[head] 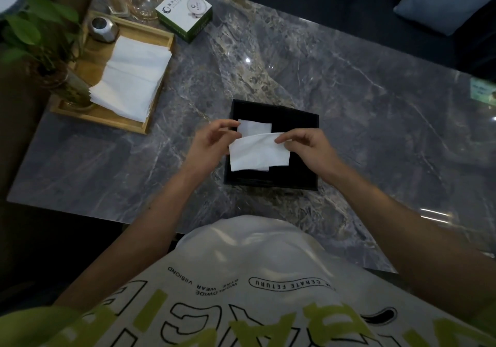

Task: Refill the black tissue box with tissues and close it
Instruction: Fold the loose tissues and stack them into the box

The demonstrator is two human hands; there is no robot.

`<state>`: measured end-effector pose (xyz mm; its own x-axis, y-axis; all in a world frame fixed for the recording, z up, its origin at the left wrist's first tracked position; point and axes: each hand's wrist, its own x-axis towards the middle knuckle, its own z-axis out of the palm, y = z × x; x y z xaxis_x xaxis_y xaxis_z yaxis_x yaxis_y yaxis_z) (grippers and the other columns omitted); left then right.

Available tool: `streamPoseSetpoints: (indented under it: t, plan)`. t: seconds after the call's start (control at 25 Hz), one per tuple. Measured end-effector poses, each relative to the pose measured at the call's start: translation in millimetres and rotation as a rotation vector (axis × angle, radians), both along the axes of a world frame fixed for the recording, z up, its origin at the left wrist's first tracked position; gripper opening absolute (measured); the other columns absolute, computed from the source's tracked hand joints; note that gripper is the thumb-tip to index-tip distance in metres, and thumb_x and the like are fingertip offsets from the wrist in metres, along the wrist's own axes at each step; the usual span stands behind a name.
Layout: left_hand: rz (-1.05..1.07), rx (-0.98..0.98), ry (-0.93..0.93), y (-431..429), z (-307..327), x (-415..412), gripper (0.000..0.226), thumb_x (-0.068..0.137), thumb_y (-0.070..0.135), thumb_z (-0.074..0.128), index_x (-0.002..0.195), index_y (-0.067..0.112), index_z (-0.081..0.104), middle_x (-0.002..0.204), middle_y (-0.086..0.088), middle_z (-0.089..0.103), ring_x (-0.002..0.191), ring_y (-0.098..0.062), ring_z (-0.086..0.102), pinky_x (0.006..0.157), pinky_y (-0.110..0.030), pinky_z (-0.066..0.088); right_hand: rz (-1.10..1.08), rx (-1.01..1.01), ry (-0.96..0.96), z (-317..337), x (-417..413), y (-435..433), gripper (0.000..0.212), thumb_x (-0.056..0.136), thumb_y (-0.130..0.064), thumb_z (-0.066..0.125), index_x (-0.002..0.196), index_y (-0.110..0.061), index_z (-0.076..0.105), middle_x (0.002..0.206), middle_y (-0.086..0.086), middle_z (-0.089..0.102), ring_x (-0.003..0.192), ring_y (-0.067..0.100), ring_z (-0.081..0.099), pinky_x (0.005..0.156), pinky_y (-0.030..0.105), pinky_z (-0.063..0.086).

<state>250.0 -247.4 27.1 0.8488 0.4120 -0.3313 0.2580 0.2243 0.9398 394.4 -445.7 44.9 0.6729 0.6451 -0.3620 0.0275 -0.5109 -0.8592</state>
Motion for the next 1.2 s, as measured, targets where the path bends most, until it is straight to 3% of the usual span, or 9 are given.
streamPoseSetpoints:
  t: [0.12, 0.2, 0.32, 0.4, 0.6, 0.72, 0.92, 1.08, 1.2]
  plan:
    - [-0.115, 0.057, 0.04, -2, -1, 1, 0.025, 0.087, 0.024, 0.068, 0.111, 0.02, 0.066, 0.096, -0.01, 0.074, 0.088, -0.011, 0.068, 0.078, -0.024, 0.054, 0.006, 0.047, -0.014, 4, -1, 1, 0.027, 0.086, -0.007, 0.064, 0.082, -0.031, 0.075, 0.062, -0.01, 0.06, 0.063, 0.004, 0.053, 0.062, 0.013, 0.04]
    - [-0.208, 0.07, 0.055, -3, -3, 1, 0.03, 0.083, 0.029, 0.072, 0.112, 0.023, 0.066, 0.089, -0.003, 0.075, 0.088, -0.011, 0.069, 0.077, -0.023, 0.054, 0.033, 0.069, -0.03, 8, -2, 3, 0.024, 0.084, -0.002, 0.066, 0.082, -0.026, 0.073, 0.059, -0.004, 0.051, 0.057, 0.006, 0.044, 0.057, 0.018, 0.036]
    - [-0.308, 0.046, 0.092, -5, -4, 3, 0.027, 0.082, 0.032, 0.073, 0.108, 0.03, 0.065, 0.084, 0.004, 0.075, 0.091, -0.011, 0.07, 0.081, -0.026, 0.053, 0.052, 0.095, 0.019, 14, -6, 9, 0.026, 0.084, 0.006, 0.065, 0.084, -0.019, 0.071, 0.076, 0.002, 0.065, 0.069, 0.011, 0.059, 0.065, 0.025, 0.046]
    - [-0.336, 0.047, 0.099, -7, -3, 4, 0.023, 0.082, 0.034, 0.072, 0.105, 0.032, 0.067, 0.082, 0.002, 0.075, 0.085, -0.008, 0.07, 0.073, -0.021, 0.051, 0.065, 0.103, 0.04, 17, -9, 12, 0.028, 0.085, 0.007, 0.063, 0.084, -0.02, 0.07, 0.083, -0.005, 0.07, 0.076, 0.005, 0.065, 0.068, 0.021, 0.05]
    - [-0.351, 0.13, 0.036, -10, -2, 0, 0.009, 0.088, 0.019, 0.068, 0.094, 0.014, 0.071, 0.08, 0.005, 0.071, 0.069, 0.002, 0.066, 0.059, -0.01, 0.046, 0.096, 0.102, 0.044, 17, -12, 18, 0.03, 0.084, 0.009, 0.062, 0.087, -0.02, 0.07, 0.086, -0.01, 0.068, 0.079, 0.0, 0.064, 0.069, 0.015, 0.049]
    - [-0.313, 0.09, 0.044, -10, -4, -4, 0.007, 0.09, 0.016, 0.064, 0.09, 0.013, 0.07, 0.081, 0.001, 0.07, 0.071, -0.004, 0.066, 0.062, -0.017, 0.051, 0.072, 0.123, 0.064, 15, -14, 19, 0.034, 0.083, 0.005, 0.066, 0.1, -0.024, 0.067, 0.09, -0.007, 0.068, 0.083, 0.003, 0.066, 0.068, 0.016, 0.05]
    - [-0.18, -0.002, 0.058, -10, -10, -6, 0.006, 0.091, 0.013, 0.063, 0.087, 0.017, 0.066, 0.081, 0.004, 0.071, 0.069, -0.005, 0.066, 0.063, -0.019, 0.052, -0.083, 0.107, 0.363, 5, -15, 14, 0.053, 0.082, -0.008, 0.075, 0.128, -0.022, 0.053, 0.096, 0.004, 0.076, 0.092, 0.021, 0.073, 0.068, 0.029, 0.058]
    - [-0.097, -0.083, 0.065, -13, -13, -8, 0.005, 0.092, 0.011, 0.061, 0.094, 0.011, 0.065, 0.083, 0.0, 0.072, 0.067, -0.006, 0.067, 0.057, -0.019, 0.051, -0.258, 0.173, 0.663, -9, -23, 7, 0.035, 0.081, -0.005, 0.074, 0.114, -0.011, 0.062, 0.107, 0.008, 0.074, 0.101, 0.027, 0.071, 0.075, 0.036, 0.059]
    - [-0.064, -0.078, 0.094, -19, -17, -9, 0.01, 0.091, 0.01, 0.061, 0.1, 0.009, 0.064, 0.089, -0.002, 0.072, 0.07, -0.004, 0.068, 0.058, -0.018, 0.052, -0.311, 0.154, 0.741, -20, -32, 4, 0.023, 0.081, -0.007, 0.074, 0.102, -0.012, 0.066, 0.109, 0.011, 0.074, 0.102, 0.029, 0.071, 0.077, 0.037, 0.059]
